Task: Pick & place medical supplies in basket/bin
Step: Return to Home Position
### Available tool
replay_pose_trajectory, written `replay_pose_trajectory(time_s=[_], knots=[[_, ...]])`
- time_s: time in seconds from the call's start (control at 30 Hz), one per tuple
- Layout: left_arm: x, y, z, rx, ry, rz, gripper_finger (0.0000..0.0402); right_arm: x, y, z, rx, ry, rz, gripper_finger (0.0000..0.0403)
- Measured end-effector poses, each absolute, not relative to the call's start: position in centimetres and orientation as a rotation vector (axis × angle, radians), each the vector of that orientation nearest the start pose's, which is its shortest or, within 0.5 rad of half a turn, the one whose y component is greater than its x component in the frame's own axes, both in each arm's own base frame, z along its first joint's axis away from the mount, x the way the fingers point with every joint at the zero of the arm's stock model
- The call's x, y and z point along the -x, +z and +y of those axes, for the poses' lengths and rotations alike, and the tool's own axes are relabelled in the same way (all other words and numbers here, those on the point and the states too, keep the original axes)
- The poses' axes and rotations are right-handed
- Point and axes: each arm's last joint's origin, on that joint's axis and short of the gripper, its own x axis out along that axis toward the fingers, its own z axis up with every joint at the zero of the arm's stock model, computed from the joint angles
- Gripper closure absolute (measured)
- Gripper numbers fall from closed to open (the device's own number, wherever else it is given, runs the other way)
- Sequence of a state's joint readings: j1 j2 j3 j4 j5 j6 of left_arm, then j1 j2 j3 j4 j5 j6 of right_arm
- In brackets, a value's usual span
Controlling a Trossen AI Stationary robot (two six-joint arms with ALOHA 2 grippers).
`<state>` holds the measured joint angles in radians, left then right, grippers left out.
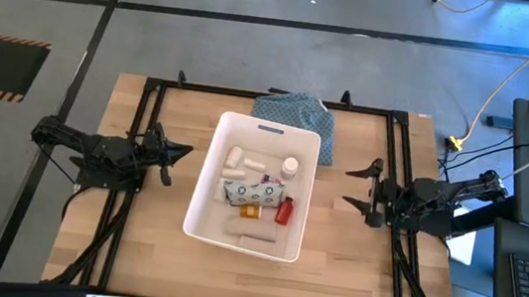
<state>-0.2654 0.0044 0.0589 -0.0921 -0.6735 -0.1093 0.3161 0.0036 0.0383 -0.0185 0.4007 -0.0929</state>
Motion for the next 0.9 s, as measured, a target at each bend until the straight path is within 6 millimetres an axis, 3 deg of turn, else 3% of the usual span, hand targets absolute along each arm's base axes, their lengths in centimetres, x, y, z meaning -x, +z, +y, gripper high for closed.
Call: replay_pose_trajectory(time_s=[0.9], knots=[[-8.94, 17.44, -0.56, 0.09, 0.408, 0.012, 0.0398, -9.21, 17.43, 1.83, 0.134, -0.084, -0.008, 0.0065]])
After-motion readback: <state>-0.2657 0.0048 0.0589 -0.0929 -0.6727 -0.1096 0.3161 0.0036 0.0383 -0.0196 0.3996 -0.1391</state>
